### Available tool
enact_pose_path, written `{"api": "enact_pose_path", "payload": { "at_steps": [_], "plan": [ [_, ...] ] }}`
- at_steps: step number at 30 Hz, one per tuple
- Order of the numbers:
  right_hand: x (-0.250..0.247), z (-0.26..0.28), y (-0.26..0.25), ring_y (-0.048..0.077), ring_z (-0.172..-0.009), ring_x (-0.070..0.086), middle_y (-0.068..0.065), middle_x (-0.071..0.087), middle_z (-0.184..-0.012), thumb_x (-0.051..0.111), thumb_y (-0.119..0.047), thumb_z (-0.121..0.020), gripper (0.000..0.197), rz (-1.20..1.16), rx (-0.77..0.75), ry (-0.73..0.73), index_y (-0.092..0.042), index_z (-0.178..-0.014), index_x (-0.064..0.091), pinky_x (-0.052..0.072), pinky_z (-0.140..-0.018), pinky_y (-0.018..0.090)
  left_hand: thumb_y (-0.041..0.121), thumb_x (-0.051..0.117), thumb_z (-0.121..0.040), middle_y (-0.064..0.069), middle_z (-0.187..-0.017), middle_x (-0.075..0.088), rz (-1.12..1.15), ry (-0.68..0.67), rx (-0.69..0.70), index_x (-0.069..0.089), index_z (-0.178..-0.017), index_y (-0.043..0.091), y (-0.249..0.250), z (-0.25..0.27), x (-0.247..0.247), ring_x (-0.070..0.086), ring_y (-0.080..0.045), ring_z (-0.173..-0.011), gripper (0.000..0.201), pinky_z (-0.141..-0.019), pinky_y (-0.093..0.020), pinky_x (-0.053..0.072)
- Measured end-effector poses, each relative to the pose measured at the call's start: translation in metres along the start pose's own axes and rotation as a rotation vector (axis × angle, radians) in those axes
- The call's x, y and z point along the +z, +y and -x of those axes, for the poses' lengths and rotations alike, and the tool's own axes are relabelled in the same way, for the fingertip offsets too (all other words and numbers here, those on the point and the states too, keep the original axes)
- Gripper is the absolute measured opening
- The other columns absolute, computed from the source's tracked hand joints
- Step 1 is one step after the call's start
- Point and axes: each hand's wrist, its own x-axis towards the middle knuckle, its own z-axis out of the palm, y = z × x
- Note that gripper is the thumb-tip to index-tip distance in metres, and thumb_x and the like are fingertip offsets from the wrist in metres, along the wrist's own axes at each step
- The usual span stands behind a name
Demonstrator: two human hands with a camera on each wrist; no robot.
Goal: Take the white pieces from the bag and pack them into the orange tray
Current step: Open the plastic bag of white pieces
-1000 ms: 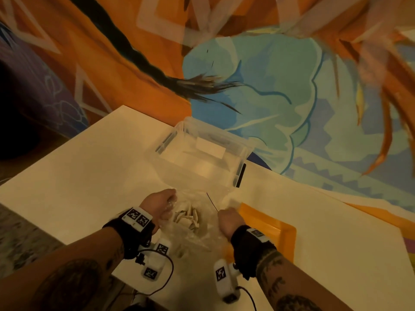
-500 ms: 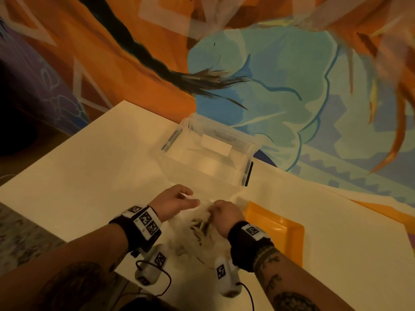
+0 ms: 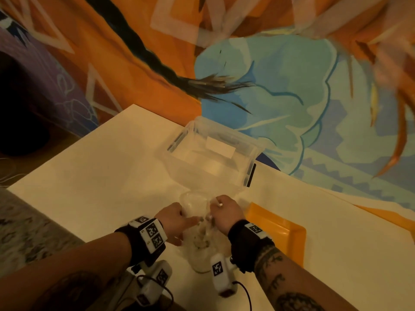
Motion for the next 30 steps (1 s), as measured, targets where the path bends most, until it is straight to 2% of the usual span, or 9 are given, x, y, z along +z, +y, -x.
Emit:
{"api": "enact_pose_path", "payload": {
  "at_steps": [3,6,10,12,14,19,22,26,30],
  "plan": [
    [-0.005,0.005,0.002,0.027,-0.090,0.064,0.010,0.068,-0.104,0.042,-0.032,-0.100,0.028,0.006,-0.040,-0.038,-0.014,-0.110,0.060,0.054,-0.079,0.035,0.011,0.066,-0.085,-0.011,-0.098,0.062,-0.115,0.153,0.065,0.054,-0.108,0.006,-0.008,-0.013,0.005,0.068,-0.039,-0.095,0.026,-0.078,-0.052,0.060],
    [-0.012,0.006,0.014,0.012,-0.070,0.057,-0.002,0.062,-0.084,0.044,-0.023,-0.102,0.015,-0.214,0.048,-0.020,-0.022,-0.099,0.059,0.049,-0.062,0.023,0.003,0.056,-0.091,-0.023,-0.106,0.063,0.284,0.148,0.051,0.054,-0.122,-0.002,-0.006,-0.024,-0.004,0.064,-0.041,-0.094,0.032,-0.088,-0.061,0.054],
    [-0.017,0.012,0.030,0.018,-0.056,0.045,0.004,0.052,-0.072,0.037,-0.023,-0.102,0.027,-0.586,0.324,-0.046,-0.020,-0.095,0.063,0.037,-0.049,0.026,0.023,0.058,-0.093,-0.004,-0.118,0.067,0.536,0.241,0.093,0.054,-0.137,0.014,-0.002,-0.016,-0.013,0.064,-0.027,-0.105,0.044,-0.096,-0.035,0.051],
    [-0.016,0.011,0.034,0.023,-0.072,0.053,0.006,0.060,-0.083,0.041,-0.016,-0.099,0.022,-0.694,0.376,-0.068,-0.017,-0.093,0.062,0.048,-0.063,0.035,0.028,0.062,-0.088,-0.003,-0.120,0.069,0.693,0.144,0.028,0.062,-0.129,0.025,0.000,-0.019,-0.019,0.065,-0.026,-0.106,0.041,-0.095,-0.036,0.053],
    [-0.019,0.008,0.032,0.025,-0.084,0.058,0.005,0.062,-0.089,0.045,-0.013,-0.099,0.018,-0.709,0.398,-0.070,-0.017,-0.090,0.060,0.051,-0.083,0.041,0.014,0.060,-0.086,-0.017,-0.106,0.069,0.814,-0.008,-0.003,0.070,-0.106,0.010,-0.006,-0.027,-0.021,0.067,-0.035,-0.092,0.023,-0.087,-0.048,0.055],
    [-0.020,-0.004,0.031,0.033,-0.078,0.062,0.017,0.065,-0.088,0.054,-0.025,-0.097,0.024,-0.903,0.459,-0.029,-0.008,-0.085,0.065,0.050,-0.080,0.045,0.007,0.060,-0.071,-0.014,-0.080,0.055,1.023,-0.223,0.037,0.060,-0.080,0.008,-0.011,-0.018,-0.016,0.056,-0.032,-0.074,0.009,-0.079,-0.041,0.051],
    [-0.013,-0.009,0.028,0.034,-0.088,0.065,0.016,0.070,-0.100,0.056,-0.039,-0.090,0.034,-0.991,0.454,-0.035,-0.009,-0.098,0.069,0.051,-0.090,0.048,0.015,0.057,-0.091,-0.013,-0.086,0.059,0.771,-0.015,0.101,0.061,-0.097,0.008,-0.017,-0.034,-0.017,0.059,-0.027,-0.073,0.011,-0.067,-0.034,0.054],
    [-0.007,-0.018,0.031,0.028,-0.122,0.052,0.007,0.049,-0.143,0.056,-0.065,-0.082,0.072,-0.396,0.278,0.009,-0.021,-0.139,0.044,0.042,-0.104,0.043,0.029,0.052,-0.099,-0.008,-0.091,0.060,0.148,0.213,0.185,0.047,-0.116,0.017,-0.030,-0.050,-0.018,0.056,-0.025,-0.073,0.021,-0.065,-0.034,0.047],
    [-0.005,-0.012,0.035,0.025,-0.133,0.035,0.002,0.034,-0.145,0.067,-0.038,-0.087,0.063,0.133,-0.023,0.205,-0.024,-0.142,0.038,0.036,-0.110,0.036,0.023,0.064,-0.089,-0.002,-0.127,0.046,-0.319,0.404,0.495,0.049,-0.105,0.030,-0.036,-0.050,-0.019,0.046,-0.027,-0.114,0.023,-0.096,-0.036,0.040]
  ]
}}
